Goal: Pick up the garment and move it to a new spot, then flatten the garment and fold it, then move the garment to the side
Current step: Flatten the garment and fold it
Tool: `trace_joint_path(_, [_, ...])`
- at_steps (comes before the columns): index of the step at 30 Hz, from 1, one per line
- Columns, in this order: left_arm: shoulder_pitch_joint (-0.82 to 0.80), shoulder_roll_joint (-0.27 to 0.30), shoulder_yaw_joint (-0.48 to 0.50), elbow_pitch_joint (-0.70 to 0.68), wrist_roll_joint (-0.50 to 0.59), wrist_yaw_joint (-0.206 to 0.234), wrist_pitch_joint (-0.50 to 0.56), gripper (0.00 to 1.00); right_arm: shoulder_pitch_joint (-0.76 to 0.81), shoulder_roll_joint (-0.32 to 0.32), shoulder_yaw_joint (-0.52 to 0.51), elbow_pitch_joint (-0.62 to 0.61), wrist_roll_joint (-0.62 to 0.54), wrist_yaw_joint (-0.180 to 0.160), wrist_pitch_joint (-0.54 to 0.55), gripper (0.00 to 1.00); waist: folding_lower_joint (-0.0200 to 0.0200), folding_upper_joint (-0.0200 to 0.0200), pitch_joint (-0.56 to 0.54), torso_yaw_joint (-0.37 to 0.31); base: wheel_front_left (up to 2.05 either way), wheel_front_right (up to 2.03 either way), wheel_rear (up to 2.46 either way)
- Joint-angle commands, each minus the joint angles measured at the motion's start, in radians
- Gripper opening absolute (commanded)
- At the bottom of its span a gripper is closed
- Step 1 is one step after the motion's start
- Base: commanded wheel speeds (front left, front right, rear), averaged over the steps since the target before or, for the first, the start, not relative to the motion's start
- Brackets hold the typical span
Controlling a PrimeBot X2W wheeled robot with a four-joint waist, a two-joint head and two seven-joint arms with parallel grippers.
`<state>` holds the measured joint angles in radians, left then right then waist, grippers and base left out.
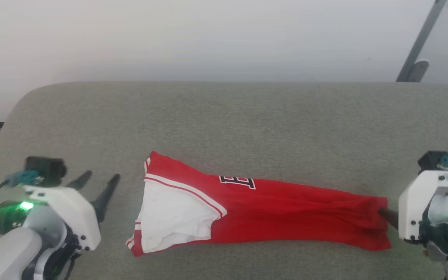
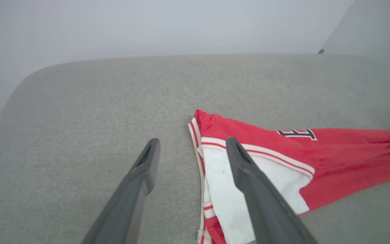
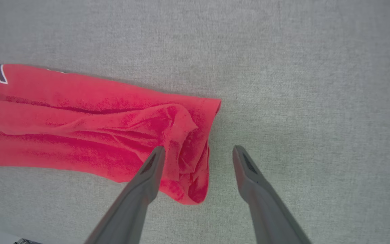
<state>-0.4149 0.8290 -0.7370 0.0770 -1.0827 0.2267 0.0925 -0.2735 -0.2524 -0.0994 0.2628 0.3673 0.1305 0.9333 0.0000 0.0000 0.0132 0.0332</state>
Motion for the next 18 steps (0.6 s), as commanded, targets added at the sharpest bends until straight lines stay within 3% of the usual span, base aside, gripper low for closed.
trace_joint_path(1, [0.026, -0.003, 0.016, -0.001, 0.005, 0.002, -0.039, 1.0, 0.009, 0.001, -0.006, 0.016, 0.0, 0.0, -0.002, 1.0, 0.0, 0.0, -0.001, 0.01, 0.0, 0.0, 0.0])
trace_joint_path(9, [0.148, 0.002, 0.099, 0.028, -0.002, 0.005, -0.278, 1.0, 0.003, -0.004, -0.012, 0.132, 0.017, 0.0, -0.052, 1.0, 0.0, 0.0, 0.008, 0.053, 0.0, 0.0, 0.0])
trace_joint_path(16, [0.235, -0.044, 0.205, 0.08, 0.031, -0.026, -0.356, 1.0, -0.036, -0.005, 0.043, 0.248, 0.062, 0.0, -0.144, 1.0, 0.0, 0.0, 0.027, 0.082, 0.0, 0.0, 0.0])
trace_joint_path(17, [0.248, -0.076, 0.268, 0.082, 0.089, -0.049, -0.358, 1.0, -0.042, -0.016, 0.077, 0.276, 0.077, 0.0, -0.153, 0.87, 0.0, 0.0, 0.031, 0.093, 0.0, 0.0, 0.0])
trace_joint_path(18, [0.262, -0.096, 0.299, 0.087, 0.112, -0.063, -0.359, 1.0, -0.044, -0.019, 0.097, 0.287, 0.088, 0.0, -0.158, 0.36, 0.0, 0.0, 0.033, 0.098, 0.0, 0.0, 0.0])
